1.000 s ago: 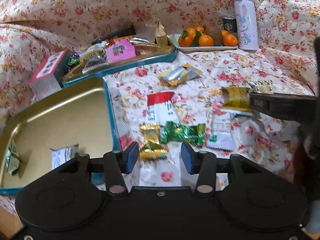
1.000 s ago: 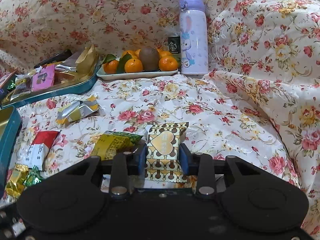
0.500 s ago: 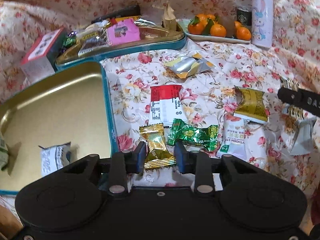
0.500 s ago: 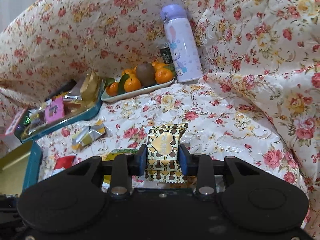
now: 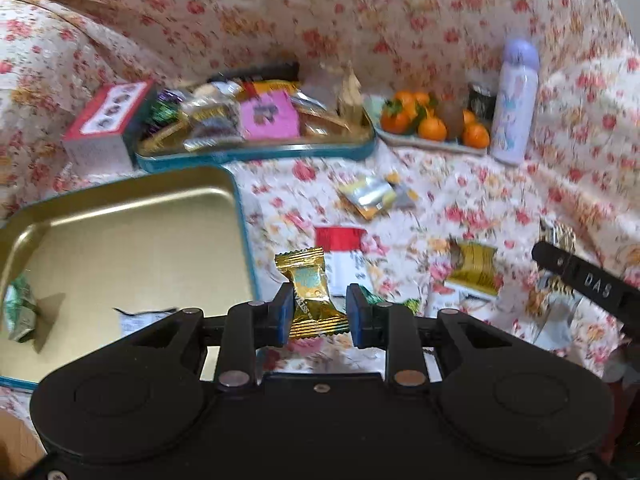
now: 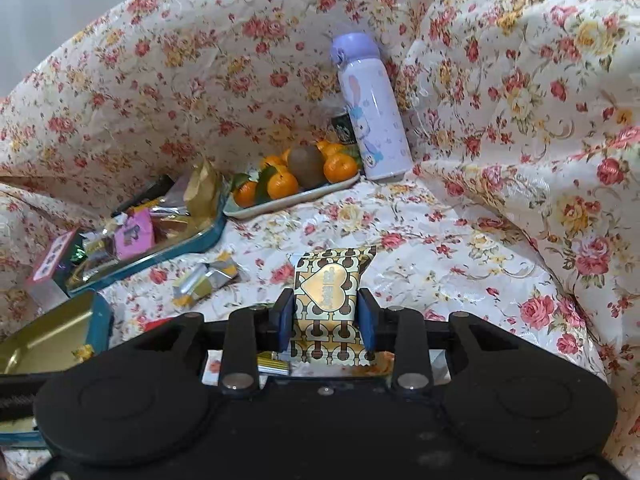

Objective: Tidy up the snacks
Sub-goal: 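Carry gold candy into tray with left tool while right tool carries heart packet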

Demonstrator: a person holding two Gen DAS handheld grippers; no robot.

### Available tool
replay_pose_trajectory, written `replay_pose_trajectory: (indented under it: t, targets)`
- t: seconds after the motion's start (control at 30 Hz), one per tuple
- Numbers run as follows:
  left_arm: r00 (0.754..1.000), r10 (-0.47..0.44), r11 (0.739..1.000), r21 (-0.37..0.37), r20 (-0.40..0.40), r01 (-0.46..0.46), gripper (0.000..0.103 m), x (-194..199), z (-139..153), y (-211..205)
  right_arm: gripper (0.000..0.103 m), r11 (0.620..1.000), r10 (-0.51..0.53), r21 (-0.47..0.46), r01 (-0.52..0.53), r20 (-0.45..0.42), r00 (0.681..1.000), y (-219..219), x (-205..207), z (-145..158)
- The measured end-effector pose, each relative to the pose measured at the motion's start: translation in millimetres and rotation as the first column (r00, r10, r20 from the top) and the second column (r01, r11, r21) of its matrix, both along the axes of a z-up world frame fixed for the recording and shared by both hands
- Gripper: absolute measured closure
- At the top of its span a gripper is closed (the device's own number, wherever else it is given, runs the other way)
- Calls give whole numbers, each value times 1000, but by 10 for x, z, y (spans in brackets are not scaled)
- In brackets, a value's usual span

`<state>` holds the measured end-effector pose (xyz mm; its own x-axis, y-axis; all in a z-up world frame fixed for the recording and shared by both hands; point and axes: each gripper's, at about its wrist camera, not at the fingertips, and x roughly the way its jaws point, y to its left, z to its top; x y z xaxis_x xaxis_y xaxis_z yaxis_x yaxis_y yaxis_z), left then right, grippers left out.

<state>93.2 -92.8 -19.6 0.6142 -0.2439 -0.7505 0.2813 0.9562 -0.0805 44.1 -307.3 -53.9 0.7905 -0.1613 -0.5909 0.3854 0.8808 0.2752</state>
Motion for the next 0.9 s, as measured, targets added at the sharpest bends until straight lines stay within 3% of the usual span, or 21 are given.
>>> replay_pose_trajectory:
  t: [0.23,0.53,0.9]
  targets:
    - [998,64,998,3,29,-64,68,-72,201,511,68,998,59,9,-59,14,998,257,-36,185]
    - [982,187,981,52,19,-188,68,-103,167,1345,68,979,204,4,-204,14,979,939,23,331]
    - [956,286,957,-27,-63,-288,68,-9,18,1969,68,899,438,-11,-438,2,899,1959,190,443]
